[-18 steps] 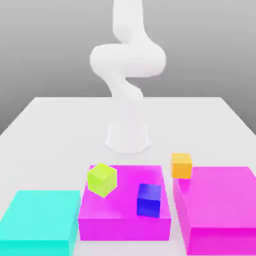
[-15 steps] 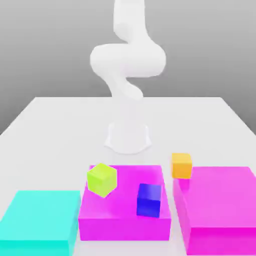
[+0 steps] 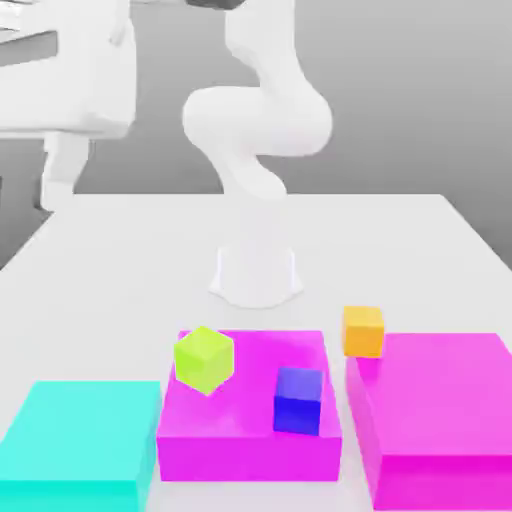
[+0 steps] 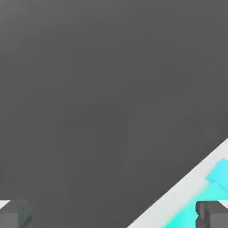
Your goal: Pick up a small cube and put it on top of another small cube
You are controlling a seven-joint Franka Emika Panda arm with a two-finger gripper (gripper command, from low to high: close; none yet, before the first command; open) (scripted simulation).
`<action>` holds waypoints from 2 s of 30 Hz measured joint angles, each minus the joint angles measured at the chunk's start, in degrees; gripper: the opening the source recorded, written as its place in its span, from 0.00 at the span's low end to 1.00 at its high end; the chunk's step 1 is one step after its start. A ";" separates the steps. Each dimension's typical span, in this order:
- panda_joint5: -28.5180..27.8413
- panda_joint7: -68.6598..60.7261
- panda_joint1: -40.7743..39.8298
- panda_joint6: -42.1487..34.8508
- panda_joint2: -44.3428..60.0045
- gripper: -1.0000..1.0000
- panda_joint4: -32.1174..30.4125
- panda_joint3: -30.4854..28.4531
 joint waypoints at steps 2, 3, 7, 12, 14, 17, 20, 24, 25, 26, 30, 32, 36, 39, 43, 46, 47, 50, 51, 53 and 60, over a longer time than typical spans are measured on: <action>0.53 2.25 -1.63 0.76 4.17 0.50 0.85 -0.68; 0.86 3.34 -2.18 1.14 6.25 0.50 1.27 -0.97; 2.65 7.34 -3.90 2.64 14.63 0.50 2.98 -2.36; 6.03 11.62 -6.55 4.42 25.18 0.50 5.14 -4.18; 7.61 13.20 -7.79 5.10 29.42 0.50 6.01 -4.69; 9.37 13.55 -9.14 8.34 35.69 0.50 7.46 -4.16; 10.17 13.16 -9.78 11.03 39.45 0.00 8.38 -3.44; 10.27 13.08 -9.79 11.16 39.46 0.00 8.38 -3.43; 10.43 13.00 -9.91 11.73 40.30 0.00 8.59 -3.28; 10.33 13.09 -9.81 11.25 39.70 0.00 8.44 -3.43; 8.88 13.59 -9.10 6.28 33.45 0.00 7.01 -4.74; 7.97 10.54 -10.16 4.94 33.31 0.00 7.50 -4.90; 5.20 3.73 -8.24 3.47 27.78 0.00 3.89 -2.22; 3.16 -1.23 -5.61 2.34 21.61 0.00 -0.96 1.11; 1.84 -8.80 -2.11 0.83 13.29 0.00 -7.67 5.80; 1.92 -15.20 1.98 -0.33 7.07 0.00 -12.71 9.18; 2.14 -17.47 3.33 -0.72 4.98 0.00 -14.39 9.98; 3.10 -24.51 7.64 -1.90 -1.28 0.00 -19.42 12.00; 3.45 -26.77 8.77 -2.29 -3.38 0.00 -21.12 12.45; 3.95 -29.21 10.80 -2.53 -7.22 0.00 -24.40 13.87; 2.09 -27.93 11.36 7.44 -0.98 1.00 -27.89 15.00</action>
